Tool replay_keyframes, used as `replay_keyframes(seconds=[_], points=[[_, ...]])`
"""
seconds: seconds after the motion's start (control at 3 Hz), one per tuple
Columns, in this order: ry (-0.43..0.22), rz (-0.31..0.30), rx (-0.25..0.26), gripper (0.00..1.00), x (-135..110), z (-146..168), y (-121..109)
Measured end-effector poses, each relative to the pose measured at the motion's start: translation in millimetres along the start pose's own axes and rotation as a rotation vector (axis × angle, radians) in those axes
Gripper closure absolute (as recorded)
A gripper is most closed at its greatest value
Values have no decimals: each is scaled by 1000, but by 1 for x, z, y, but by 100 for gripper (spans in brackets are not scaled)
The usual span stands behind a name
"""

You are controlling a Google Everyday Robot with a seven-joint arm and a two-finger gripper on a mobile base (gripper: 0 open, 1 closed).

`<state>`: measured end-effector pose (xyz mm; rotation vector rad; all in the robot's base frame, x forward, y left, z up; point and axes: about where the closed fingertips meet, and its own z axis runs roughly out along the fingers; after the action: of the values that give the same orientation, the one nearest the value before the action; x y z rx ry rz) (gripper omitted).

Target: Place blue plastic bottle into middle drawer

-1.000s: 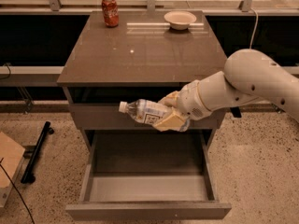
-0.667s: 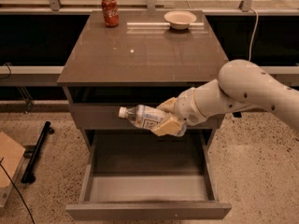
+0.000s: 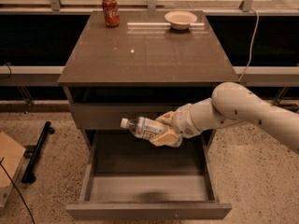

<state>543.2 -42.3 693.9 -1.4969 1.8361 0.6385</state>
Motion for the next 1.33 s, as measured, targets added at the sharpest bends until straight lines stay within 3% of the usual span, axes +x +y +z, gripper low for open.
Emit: replay_keyframes(seconds=[0.33, 0.67, 1.33], points=[[-33, 35, 2, 100, 31, 29, -5], [-33, 35, 1, 100, 31, 29, -5], [35, 57, -63, 100, 67, 65, 1]])
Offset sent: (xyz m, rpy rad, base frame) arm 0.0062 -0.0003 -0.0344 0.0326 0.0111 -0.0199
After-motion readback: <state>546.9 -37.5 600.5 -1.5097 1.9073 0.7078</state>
